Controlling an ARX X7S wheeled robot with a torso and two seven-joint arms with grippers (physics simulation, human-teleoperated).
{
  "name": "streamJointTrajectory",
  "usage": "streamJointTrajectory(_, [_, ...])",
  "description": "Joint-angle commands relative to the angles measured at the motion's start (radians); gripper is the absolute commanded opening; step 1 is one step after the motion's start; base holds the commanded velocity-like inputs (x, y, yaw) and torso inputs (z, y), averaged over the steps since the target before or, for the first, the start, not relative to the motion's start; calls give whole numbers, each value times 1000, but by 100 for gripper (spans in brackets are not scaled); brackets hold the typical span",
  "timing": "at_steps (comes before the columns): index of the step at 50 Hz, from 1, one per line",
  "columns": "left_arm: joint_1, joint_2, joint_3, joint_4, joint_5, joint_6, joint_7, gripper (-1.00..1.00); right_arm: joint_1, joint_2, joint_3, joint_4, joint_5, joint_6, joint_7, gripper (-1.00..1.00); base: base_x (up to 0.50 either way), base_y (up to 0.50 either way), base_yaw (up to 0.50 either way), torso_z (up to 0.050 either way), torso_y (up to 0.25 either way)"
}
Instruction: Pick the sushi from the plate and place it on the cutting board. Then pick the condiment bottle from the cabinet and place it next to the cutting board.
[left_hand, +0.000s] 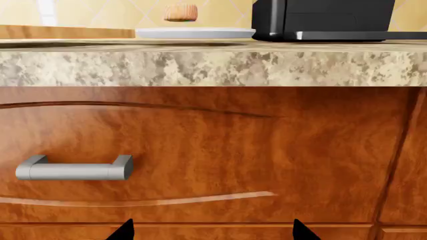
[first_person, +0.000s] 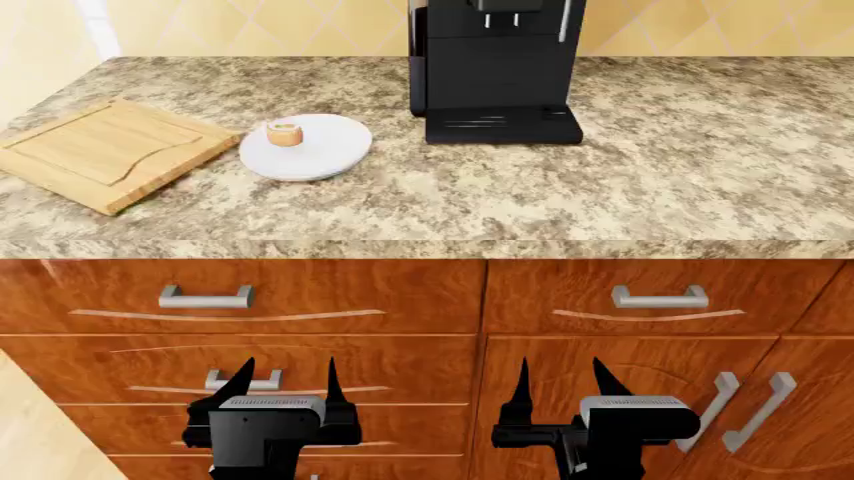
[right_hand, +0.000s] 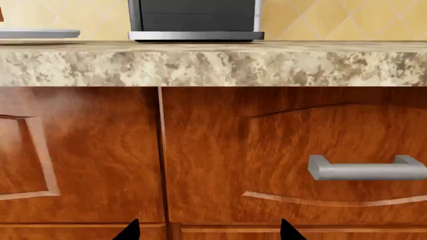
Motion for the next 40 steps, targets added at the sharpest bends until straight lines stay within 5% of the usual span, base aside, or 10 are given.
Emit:
streamJointTrajectory(1, [1,-16,13,5,-26,2,-15,100,-1,15,-19,-7,26,2,14,100,0,0,0,0,0])
streamJointTrajectory(8, [17,-57,41,71,-138,-61,52,100,-19,40,-34,-125,90,45,31,100,0,0,0,29,0])
streamJointTrajectory(19, [-91,-143,-38,601,-326,-429,-12,100,92,111,-62,-779,78,505,101,100,0,0,0,50,0])
streamJointTrajectory(27, [-230,-166,-94,734,-406,-587,-87,100,178,134,-83,-1046,83,706,132,100,0,0,0,50,0])
streamJointTrajectory(29, [-247,-171,-101,750,-418,-605,-95,100,201,215,-109,-1047,164,685,235,100,0,0,0,50,0])
streamJointTrajectory(34, [-256,-188,-110,790,-431,-623,-105,100,419,712,-418,-1047,592,494,845,100,0,0,0,50,0])
streamJointTrajectory(40, [-251,-205,-101,810,-431,-626,-103,100,526,830,-544,-1039,655,421,964,100,0,0,0,50,0])
